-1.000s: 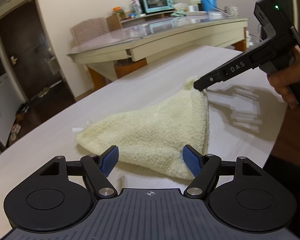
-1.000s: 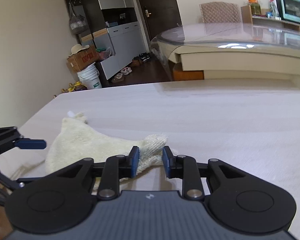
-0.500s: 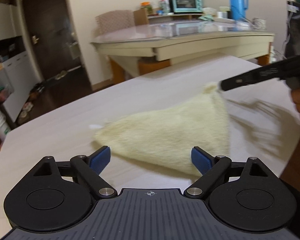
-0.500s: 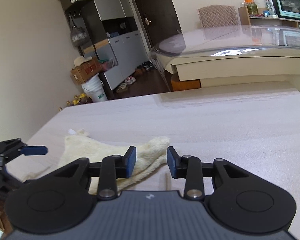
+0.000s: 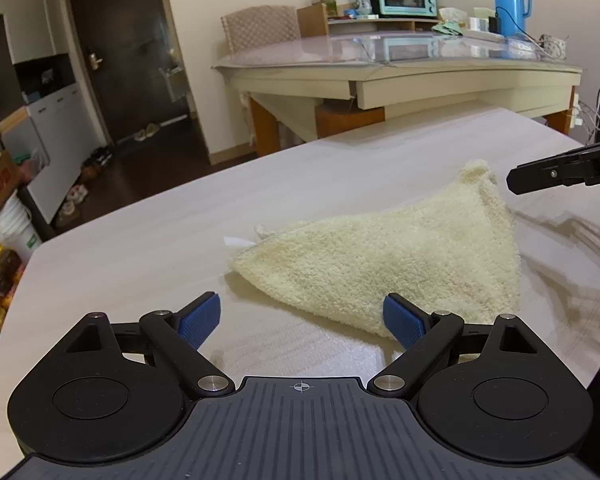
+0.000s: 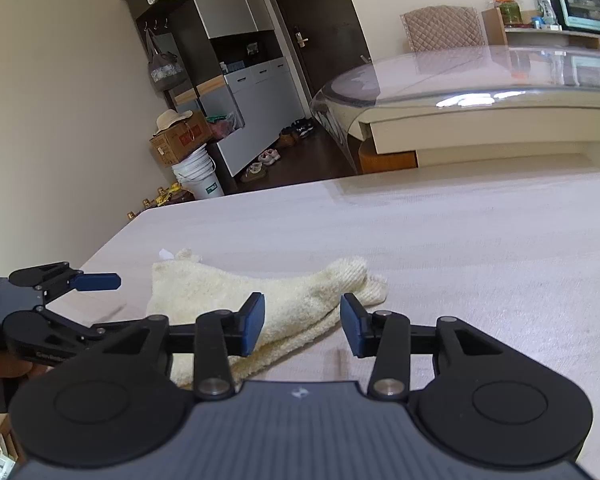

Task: Fold towel

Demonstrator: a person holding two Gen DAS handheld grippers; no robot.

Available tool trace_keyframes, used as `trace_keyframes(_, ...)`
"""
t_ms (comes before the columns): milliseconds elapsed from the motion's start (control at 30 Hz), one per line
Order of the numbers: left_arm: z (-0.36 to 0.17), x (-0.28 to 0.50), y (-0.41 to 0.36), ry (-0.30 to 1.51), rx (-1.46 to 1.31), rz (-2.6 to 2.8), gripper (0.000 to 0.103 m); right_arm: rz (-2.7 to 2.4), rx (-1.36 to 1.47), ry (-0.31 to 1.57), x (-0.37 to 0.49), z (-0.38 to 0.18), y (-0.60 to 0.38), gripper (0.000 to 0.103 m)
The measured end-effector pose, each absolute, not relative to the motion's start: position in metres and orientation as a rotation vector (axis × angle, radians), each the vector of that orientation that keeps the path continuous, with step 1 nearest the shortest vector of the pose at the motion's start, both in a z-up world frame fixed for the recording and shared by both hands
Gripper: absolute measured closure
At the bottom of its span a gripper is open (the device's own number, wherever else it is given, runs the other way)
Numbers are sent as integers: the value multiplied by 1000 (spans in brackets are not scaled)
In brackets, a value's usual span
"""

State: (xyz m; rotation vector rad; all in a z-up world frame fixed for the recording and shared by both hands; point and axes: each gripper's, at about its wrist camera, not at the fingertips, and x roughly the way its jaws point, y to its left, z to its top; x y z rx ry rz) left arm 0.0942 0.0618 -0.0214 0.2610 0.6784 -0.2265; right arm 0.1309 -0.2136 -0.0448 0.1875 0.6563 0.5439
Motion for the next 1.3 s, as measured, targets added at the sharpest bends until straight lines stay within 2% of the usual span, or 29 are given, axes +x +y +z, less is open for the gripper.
trace_keyframes(267,-27,110,69,678,235,-235,9,528,212,618,128,-46,-213,58)
trace_keyframes(500,-28,130,73,684,225,-234,8,567,50,640,130,-57,-183,58)
trace_keyframes(733,-5,126,78,628,169,-240,9,526,47,568,124,-45,-187,58)
trace_keyframes(1000,-25,166,61,654,274,-184,8,580,-57,550,123,-45,-172,58)
trace_keyframes(1133,-22,161,68,653,250,-181,7,609,-153,607,124,-52,-154,57)
trace_keyframes(1300,-15,150,77,645,216,-186,8,638,-122,585,111,-45,-152,57)
